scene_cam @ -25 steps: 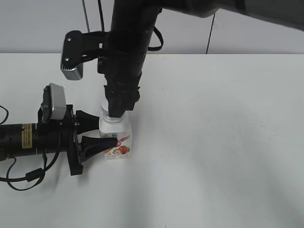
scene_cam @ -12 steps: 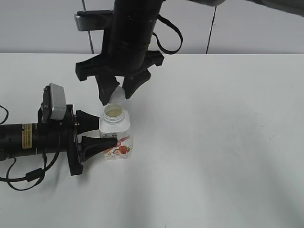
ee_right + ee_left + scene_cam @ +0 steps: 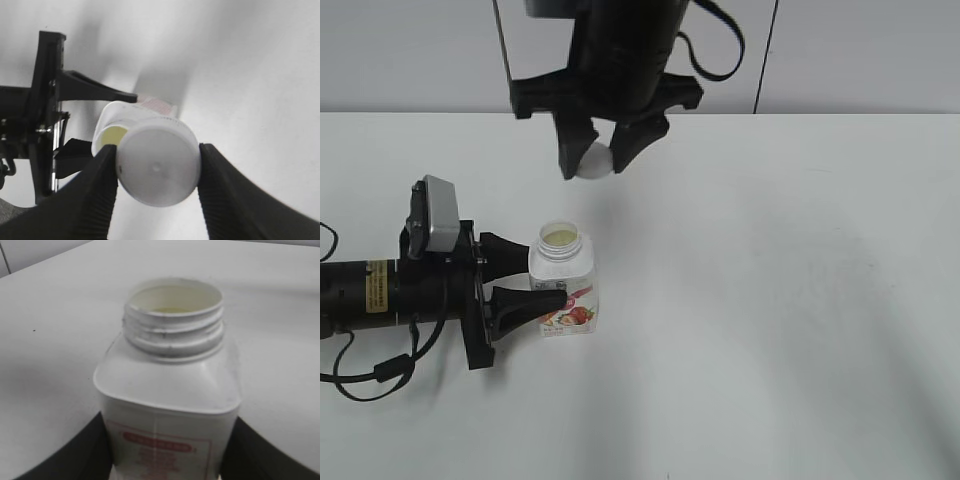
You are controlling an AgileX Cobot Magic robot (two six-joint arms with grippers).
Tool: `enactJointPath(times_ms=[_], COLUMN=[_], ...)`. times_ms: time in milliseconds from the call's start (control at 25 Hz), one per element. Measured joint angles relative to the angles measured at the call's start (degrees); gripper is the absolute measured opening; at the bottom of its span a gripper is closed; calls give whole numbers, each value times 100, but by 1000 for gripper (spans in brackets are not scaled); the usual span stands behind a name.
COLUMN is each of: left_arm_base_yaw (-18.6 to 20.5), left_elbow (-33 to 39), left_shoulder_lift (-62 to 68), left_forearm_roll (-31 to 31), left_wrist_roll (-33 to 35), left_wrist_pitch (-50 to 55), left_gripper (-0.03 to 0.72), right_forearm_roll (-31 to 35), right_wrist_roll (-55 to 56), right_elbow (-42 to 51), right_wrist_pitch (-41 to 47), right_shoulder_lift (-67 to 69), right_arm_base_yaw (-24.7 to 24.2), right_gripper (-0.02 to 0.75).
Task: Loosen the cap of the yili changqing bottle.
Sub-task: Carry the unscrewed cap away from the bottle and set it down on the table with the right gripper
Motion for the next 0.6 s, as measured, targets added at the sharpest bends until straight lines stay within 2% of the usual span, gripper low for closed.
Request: enactJointPath(times_ms=[160, 360, 600], left_arm_base_yaw=[0, 0, 0], left_elbow=[0, 0, 0], left_shoulder_lift=[0, 0, 0], left_forearm_roll=[0, 0, 0], left_wrist_roll=[0, 0, 0], left_wrist_pitch=[0, 0, 0], left_gripper=[373, 373, 373], right_forearm_roll=[-114, -607, -579], right_wrist_roll=[0, -7, -246], right_elbow=[289, 1109, 2165], right_wrist_pitch=[0, 0, 0], right_shoulder_lift=[-276, -737, -1220], right_arm_base_yaw=[-444, -1132, -1972], right_gripper=[390, 390, 390])
